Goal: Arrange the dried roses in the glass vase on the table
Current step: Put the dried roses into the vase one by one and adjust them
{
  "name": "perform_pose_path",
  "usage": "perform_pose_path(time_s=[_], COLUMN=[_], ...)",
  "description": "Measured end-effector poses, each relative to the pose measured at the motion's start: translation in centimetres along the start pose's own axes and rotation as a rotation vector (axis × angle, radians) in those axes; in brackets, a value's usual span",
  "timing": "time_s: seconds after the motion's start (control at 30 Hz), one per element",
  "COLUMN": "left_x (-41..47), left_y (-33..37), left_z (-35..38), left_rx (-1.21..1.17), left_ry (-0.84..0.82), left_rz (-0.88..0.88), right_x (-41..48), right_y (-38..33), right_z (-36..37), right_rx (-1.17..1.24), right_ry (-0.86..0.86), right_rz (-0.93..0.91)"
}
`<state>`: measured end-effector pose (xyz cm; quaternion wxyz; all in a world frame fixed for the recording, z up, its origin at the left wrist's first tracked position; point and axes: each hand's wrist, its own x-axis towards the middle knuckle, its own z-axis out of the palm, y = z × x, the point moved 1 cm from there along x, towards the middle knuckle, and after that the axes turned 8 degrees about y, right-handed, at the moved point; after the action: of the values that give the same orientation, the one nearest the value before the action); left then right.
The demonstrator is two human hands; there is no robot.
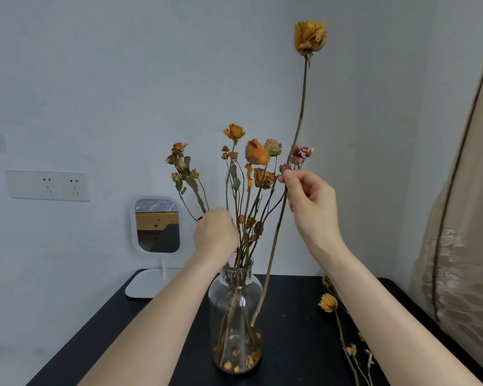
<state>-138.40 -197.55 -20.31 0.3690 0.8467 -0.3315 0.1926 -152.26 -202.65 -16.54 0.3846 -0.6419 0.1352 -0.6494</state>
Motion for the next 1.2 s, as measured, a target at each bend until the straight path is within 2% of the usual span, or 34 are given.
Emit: perform_pose_path(time_s=[0.2,0.4,0.5,0.63,0.73,0.8,0.87,0.93,1.0,1.2], left_x=[0.4,-0.2,-1.8,-5.1,-7.1,-7.6,-7.2,-6.4,-5.7,-5.2], left_y=[0.3,0.0,-1.2,-3.6,-5.5,-6.9,-7.6,-7.7,-7.5,-7.4], left_z=[0.7,1.1,1.2,0.2,0.1,1.2,2.4,3.3,3.9,5.1], left_rx=[0.209,0.222,0.071,-0.227,-0.386,-0.539,-0.684,-0.764,-0.769,-0.759], left_ry=[-0.205,-0.249,-0.109,0.171,0.296,0.203,-0.087,-0.355,-0.492,-0.429], left_rz=[-0.010,-0.005,0.042,0.231,0.183,0.046,-0.081,-0.118,-0.088,-0.121], right_x=[-0.2,-0.2,-0.2,0.1,0.5,0.8,1.1,1.3,1.5,1.8], right_y=[0.2,0.1,-0.1,-1.0,-2.1,-2.8,-3.5,-4.1,-4.6,-4.3], right_z=[-0.1,-0.1,-0.1,0.1,0.2,0.3,0.4,0.7,1.0,2.1], right_rx=[-0.004,-0.018,-0.009,0.020,0.052,0.052,0.056,0.032,0.003,-0.025], right_ry=[-0.002,0.003,0.000,0.005,0.035,0.056,0.076,0.099,0.128,0.150], right_rz=[0.004,0.003,-0.006,-0.032,-0.057,-0.093,-0.136,-0.183,-0.212,-0.234])
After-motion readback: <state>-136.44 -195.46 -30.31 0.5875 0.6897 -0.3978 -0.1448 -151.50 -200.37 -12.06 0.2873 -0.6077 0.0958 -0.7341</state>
